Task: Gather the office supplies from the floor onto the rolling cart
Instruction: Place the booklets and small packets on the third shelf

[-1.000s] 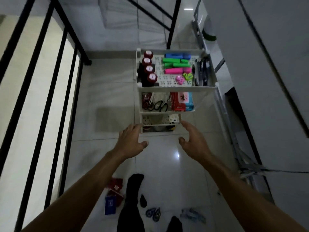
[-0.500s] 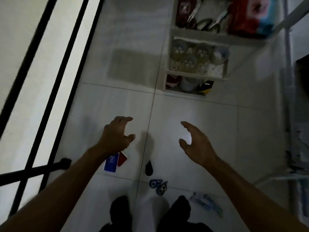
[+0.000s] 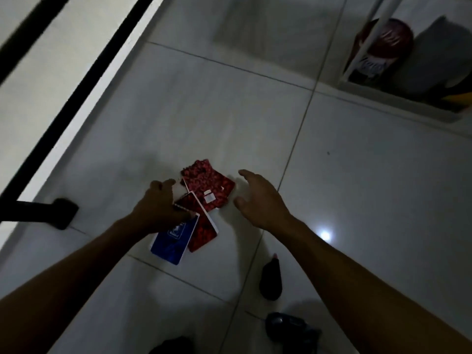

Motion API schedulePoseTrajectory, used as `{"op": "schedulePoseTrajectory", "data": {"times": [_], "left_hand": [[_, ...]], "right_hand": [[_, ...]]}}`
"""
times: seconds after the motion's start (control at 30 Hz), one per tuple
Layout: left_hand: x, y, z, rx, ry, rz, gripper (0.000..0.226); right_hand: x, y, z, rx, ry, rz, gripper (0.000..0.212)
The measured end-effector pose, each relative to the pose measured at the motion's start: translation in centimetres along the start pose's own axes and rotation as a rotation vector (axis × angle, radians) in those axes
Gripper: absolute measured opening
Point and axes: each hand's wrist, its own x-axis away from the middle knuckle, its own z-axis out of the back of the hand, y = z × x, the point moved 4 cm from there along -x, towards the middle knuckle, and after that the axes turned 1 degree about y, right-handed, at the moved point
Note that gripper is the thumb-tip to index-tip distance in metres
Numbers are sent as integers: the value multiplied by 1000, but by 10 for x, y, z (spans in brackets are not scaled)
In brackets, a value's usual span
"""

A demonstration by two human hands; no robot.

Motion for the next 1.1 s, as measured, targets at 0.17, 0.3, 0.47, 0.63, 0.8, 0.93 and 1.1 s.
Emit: {"op": "schedulePoseTrajectory", "data": {"times": [0.17, 0.3, 0.47, 0.63, 0.8, 0.93, 1.1], "left_hand": [[-23, -24, -46, -77, -67, 79, 143], [-28, -19, -57, 25, 26, 59, 136], [-25, -15, -54, 149, 151, 57, 110], [-18, -12, -47, 456, 267, 120, 106], [-15, -20, -46, 826, 293, 177, 100], [-17, -23, -51, 1122, 226, 211, 88], [-16, -27, -50, 1231, 248, 172, 58]], "right_hand": [[-39, 3, -41, 173, 154, 21, 70], [-53, -16, -64, 324, 206, 73, 70], [-52, -15, -61, 261, 166, -45, 68], [-40, -11, -53, 141, 38, -155, 71], [-25, -14, -50, -82, -55, -242, 56], [-16, -17, -56, -290, -24, -311, 38], [-13, -8, -59, -292, 83, -325, 30]]}}
